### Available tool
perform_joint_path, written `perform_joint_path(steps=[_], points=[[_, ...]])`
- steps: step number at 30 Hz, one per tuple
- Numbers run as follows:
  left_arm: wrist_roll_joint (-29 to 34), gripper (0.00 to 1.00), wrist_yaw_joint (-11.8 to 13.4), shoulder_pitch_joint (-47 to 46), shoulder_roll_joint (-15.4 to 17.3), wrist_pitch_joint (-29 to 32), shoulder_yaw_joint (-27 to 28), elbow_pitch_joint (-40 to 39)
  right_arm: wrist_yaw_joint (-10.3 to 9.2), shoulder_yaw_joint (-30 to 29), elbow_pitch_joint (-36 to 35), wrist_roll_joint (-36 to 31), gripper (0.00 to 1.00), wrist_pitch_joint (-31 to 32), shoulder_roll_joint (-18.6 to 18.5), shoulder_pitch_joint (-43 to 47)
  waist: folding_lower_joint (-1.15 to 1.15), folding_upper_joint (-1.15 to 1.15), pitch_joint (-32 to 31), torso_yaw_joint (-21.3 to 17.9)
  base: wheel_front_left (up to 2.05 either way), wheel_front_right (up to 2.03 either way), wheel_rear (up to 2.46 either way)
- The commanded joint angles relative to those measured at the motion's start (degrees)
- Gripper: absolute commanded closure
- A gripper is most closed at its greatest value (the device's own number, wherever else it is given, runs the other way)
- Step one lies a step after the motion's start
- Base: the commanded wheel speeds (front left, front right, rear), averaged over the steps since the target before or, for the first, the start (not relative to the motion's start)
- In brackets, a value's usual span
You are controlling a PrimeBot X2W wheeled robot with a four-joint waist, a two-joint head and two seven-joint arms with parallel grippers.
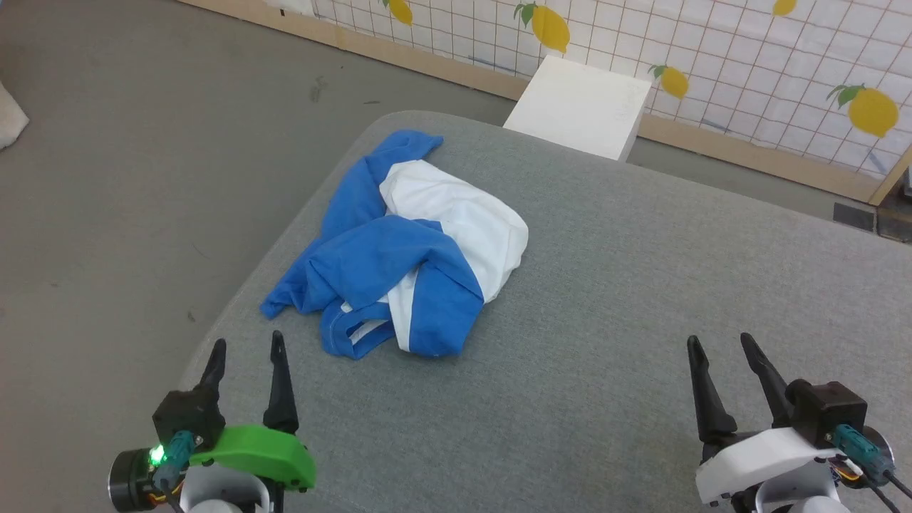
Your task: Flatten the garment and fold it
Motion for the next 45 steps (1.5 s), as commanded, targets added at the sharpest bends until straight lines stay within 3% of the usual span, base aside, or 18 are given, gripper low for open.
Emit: perform_joint_path(steps=[1, 7, 11, 20, 24, 30, 31, 32, 33, 37, 39, 40, 45], points=[[-0.4, 0.00, -0.3, -1.4, -0.2, -0.6, -0.2, 0.5, -0.07, 0.0, 0.4, 0.5, 0.00, -0.6, 0.0, 0.4, 0.00, 0.00, 0.3, -0.2, 0.00, 0.00, 0.00], [-2.6, 0.00, -2.7, -9.4, 0.2, 2.6, -1.3, 6.2, -0.08, -0.4, 0.2, 0.1, 0.00, -0.7, 0.1, -0.1, 0.00, 0.00, 1.8, -1.8, 0.00, 0.00, 0.00], [-5.6, 0.00, -4.8, -19.0, 1.1, 12.1, -2.2, 14.2, -0.08, -0.9, -0.7, -1.0, 0.00, 0.0, 0.1, -0.6, 0.00, 0.00, 4.1, -3.4, 0.00, 0.00, 0.00], [-11.6, 0.00, -7.8, -38.4, 2.8, 39.4, -6.9, 31.0, -0.09, -2.9, -3.9, -3.1, 0.00, 1.9, 0.1, -1.3, 0.00, 0.00, 11.0, -8.3, 0.00, 0.00, 0.00], [-12.3, 0.00, -8.3, -41.8, 3.8, 46.7, -9.6, 36.7, -0.09, -3.5, -5.5, -3.4, 0.00, 2.4, 0.1, -1.6, 0.00, 0.00, 13.8, -9.6, 0.00, 0.00, 0.00], [-14.8, 0.00, -8.2, -42.2, 3.8, 52.5, -10.0, 45.2, -0.10, -4.2, -6.9, -3.7, 0.00, 2.4, 0.1, -2.6, 0.00, 0.00, 16.9, -10.4, 0.00, 0.00, 0.00], [-15.2, 0.04, -8.3, -42.0, 3.6, 53.1, -10.3, 46.3, -0.10, -4.4, -6.9, -3.7, 0.00, 2.3, 0.1, -2.6, 0.00, 0.00, 17.1, -10.2, 0.00, 0.00, 0.00], [-15.7, 0.91, -8.4, -41.9, 3.5, 52.4, -10.2, 47.0, -0.10, -4.6, -6.9, -3.7, 0.00, 2.2, 0.1, -2.7, 0.00, 0.00, 17.3, -10.0, 0.00, 0.00, 0.00], [-16.0, 1.00, -8.5, -41.8, 3.5, 50.9, -10.1, 47.3, -0.10, -4.8, -6.8, -3.8, 0.00, 2.2, 0.1, -2.7, 0.00, 0.00, 17.4, -9.8, 0.00, 0.00, 0.00], [-18.3, 1.00, -8.4, -40.1, 2.9, 39.7, -7.1, 46.2, -0.10, -4.9, -5.8, -3.3, 0.00, 1.7, 0.1, -2.9, 0.00, 0.00, 16.2, -8.7, 0.00, 0.00, 0.00], [-19.8, 1.00, -8.4, -39.8, 2.6, 31.6, -4.8, 44.6, -0.10, -4.8, -4.9, -2.9, 0.00, 1.2, 0.1, -2.8, 0.00, 0.00, 14.9, -8.0, 0.00, 0.00, 0.00], [-19.8, 1.00, -8.5, -40.3, 2.7, 24.1, -4.0, 42.4, -0.10, -4.9, -3.8, -2.3, 0.00, 0.6, 0.1, -2.5, 0.00, 0.00, 13.2, -6.7, 0.00, 0.00, 0.00], [-18.7, 1.00, -8.9, -45.3, 4.4, 13.7, -5.7, 35.9, -0.10, -4.0, -0.8, -0.7, 0.00, -0.8, 0.1, -1.9, 0.00, 0.00, 8.6, -5.3, 0.00, 0.00, 0.00]])
